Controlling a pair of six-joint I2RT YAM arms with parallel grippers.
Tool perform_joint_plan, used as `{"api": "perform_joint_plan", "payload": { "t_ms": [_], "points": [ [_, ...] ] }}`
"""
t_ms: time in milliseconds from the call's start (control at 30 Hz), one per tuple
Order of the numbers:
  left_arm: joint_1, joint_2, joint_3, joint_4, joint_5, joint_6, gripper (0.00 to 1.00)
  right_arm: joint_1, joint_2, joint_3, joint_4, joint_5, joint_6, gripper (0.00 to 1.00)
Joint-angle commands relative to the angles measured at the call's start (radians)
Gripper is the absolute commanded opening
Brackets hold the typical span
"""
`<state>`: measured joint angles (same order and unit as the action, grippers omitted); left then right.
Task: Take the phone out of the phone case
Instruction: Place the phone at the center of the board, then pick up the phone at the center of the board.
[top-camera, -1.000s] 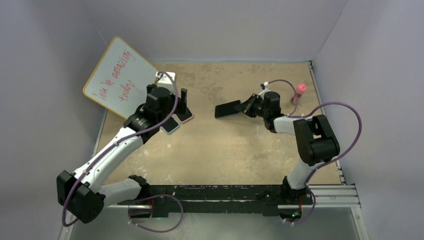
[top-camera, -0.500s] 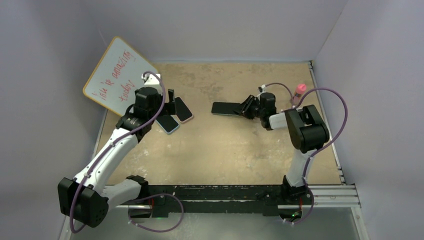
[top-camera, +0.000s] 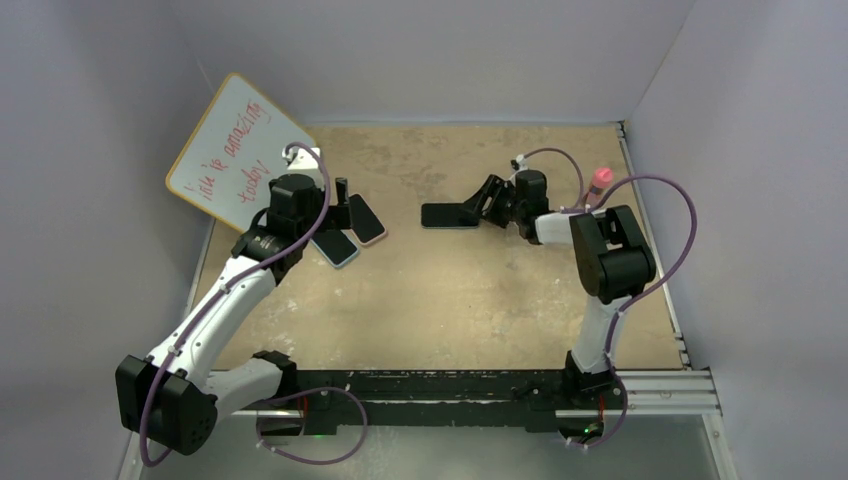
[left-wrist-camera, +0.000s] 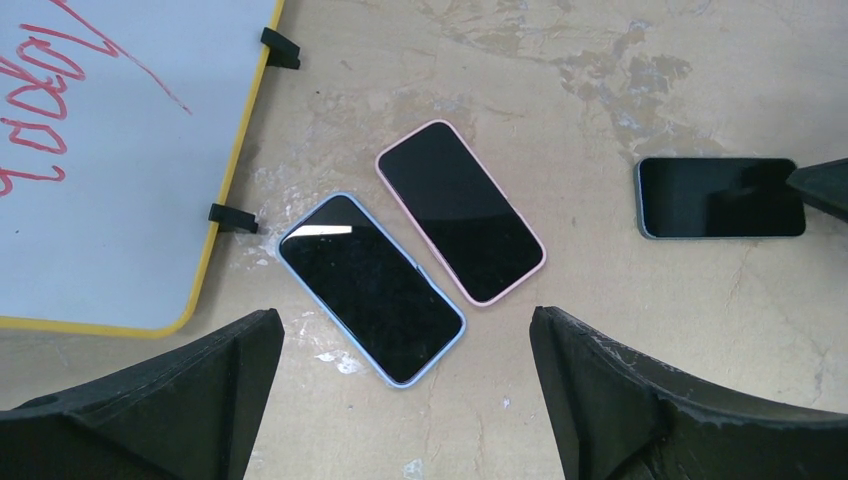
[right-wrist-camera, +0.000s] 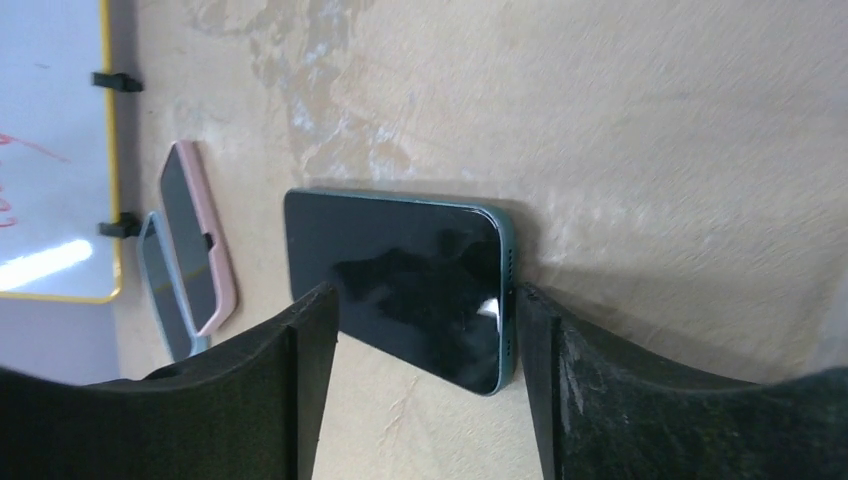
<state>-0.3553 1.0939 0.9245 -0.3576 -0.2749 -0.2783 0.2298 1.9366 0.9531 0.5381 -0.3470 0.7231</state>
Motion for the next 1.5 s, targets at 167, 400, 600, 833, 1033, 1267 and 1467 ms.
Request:
{"api": "perform_joint_plan", "payload": {
  "t_ms": [167,400,600,833,1033,1267,1467],
  "points": [
    [0.022,-0.009,0.003,0.01,-0.014,-0.041,1.0,0.005,-0.103,0.058,-0.23,0.222,-0.199,0.77],
    [0.044,-0.02,0.009,0.001,-0.011,-0.064,1.0,0.005,-0.436,-0.132,-0.219,0.263,-0.227,0.82],
    [0.048,-0.049,0.009,-0.014,-0.015,-0.074,1.0,0.002,-0.797,-0.298,-0.187,0.336,-0.24,0.89],
    [0.05,-0.097,-0.03,-0.05,-0.053,-0.134,1.0,0.002,-1.103,-0.456,-0.113,0.383,-0.219,0.99],
    [0.05,-0.114,-0.111,-0.085,-0.056,-0.281,1.0,0.002,-1.319,-0.603,-0.019,0.479,-0.156,0.99],
    [0.049,0.044,-0.094,-0.145,-0.087,-0.401,1.0,0.01,-1.491,-0.621,-0.187,0.505,-0.168,0.99],
    [0.049,0.231,-0.032,-0.129,-0.115,-0.451,1.0,0.092,-1.557,-0.671,-0.194,0.565,-0.181,0.99]
  ]
}}
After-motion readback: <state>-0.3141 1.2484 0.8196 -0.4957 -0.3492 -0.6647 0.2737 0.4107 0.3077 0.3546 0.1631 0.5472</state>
